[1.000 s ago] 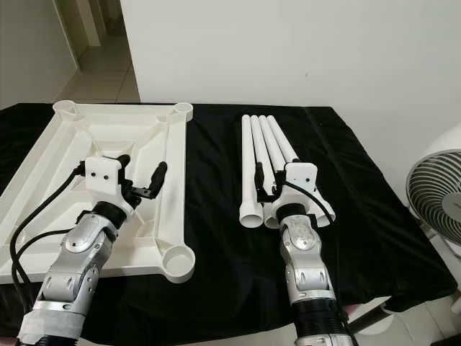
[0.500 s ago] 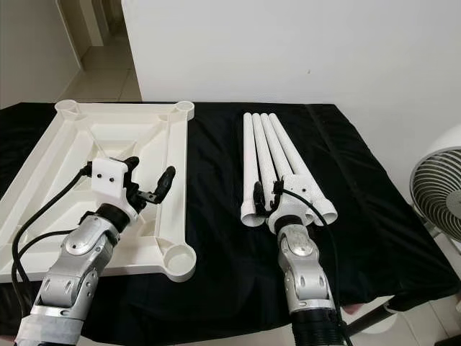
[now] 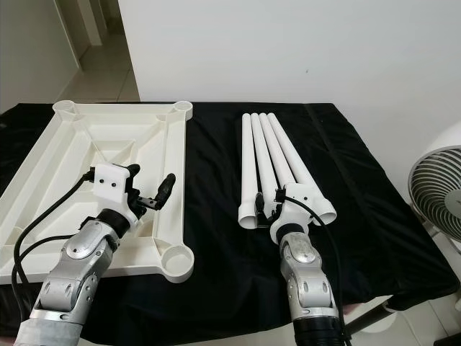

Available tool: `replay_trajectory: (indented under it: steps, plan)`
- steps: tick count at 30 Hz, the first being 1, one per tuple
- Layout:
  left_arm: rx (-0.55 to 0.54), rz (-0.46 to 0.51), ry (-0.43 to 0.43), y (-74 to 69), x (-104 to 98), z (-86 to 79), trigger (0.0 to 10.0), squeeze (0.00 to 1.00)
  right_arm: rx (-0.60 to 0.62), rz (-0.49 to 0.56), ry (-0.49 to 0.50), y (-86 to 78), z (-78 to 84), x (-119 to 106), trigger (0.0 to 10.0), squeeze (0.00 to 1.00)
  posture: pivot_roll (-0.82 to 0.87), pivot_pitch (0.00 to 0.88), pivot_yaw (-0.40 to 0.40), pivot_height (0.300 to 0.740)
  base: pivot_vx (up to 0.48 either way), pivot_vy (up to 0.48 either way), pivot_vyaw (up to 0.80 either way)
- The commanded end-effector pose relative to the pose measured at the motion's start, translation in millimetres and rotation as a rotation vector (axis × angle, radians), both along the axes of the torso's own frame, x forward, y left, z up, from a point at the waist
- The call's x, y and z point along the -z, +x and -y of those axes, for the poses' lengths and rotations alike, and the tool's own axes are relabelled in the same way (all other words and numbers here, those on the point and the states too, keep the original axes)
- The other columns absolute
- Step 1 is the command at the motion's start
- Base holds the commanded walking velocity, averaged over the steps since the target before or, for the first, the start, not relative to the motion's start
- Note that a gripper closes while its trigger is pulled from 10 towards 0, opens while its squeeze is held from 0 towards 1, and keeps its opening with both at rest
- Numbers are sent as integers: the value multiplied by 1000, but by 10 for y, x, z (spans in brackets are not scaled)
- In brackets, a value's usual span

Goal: Building children table

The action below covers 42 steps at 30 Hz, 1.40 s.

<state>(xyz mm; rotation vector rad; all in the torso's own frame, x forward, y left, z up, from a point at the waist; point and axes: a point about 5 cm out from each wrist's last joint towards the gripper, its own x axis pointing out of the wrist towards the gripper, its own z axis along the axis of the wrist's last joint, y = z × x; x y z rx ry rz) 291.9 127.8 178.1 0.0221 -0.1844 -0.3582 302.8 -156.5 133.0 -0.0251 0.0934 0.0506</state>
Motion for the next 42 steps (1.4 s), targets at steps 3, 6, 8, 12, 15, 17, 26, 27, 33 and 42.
replay_trajectory:
  steps: [3,6,8,12,15,17,26,27,33,42]
  plan:
    - [14,2,11,-5,-16,11,10000,0,-38,-130,5,-64,-20,242,10000,0,5,28,12,740,0,0,0]
    - [13,4,12,-7,-16,11,10000,0,-33,-142,18,-65,-6,254,10000,0,7,24,12,740,0,0,0]
    - [12,6,13,-6,-21,11,10000,0,-35,-148,21,-62,5,260,10000,0,7,24,12,740,0,0,0]
    - [8,6,15,-6,-27,0,10000,0,-60,-169,22,-67,11,277,10000,0,8,17,12,740,0,0,0]
    - [6,4,15,-11,-24,-11,10000,0,-58,-175,36,-76,9,293,10000,0,10,11,12,740,0,0,0]
    - [6,4,18,-17,-21,-17,10000,0,-57,-145,32,-79,3,287,10000,0,12,9,12,740,0,0,0]
    - [8,5,22,-11,-24,-13,10000,0,-29,-120,58,-40,17,274,10000,0,16,3,15,740,0,0,0]
    - [9,5,23,-10,-25,-12,10000,0,-26,-118,55,-31,20,278,10000,0,16,3,15,740,0,0,0]
    - [13,-6,28,-28,3,-10,10000,0,2,-119,50,-32,44,318,9333,0,17,3,18,740,0,0,0]
    - [162,-28,79,-119,52,134,10000,0,22,-87,33,20,93,317,4745,0,15,11,22,740,0,0,0]
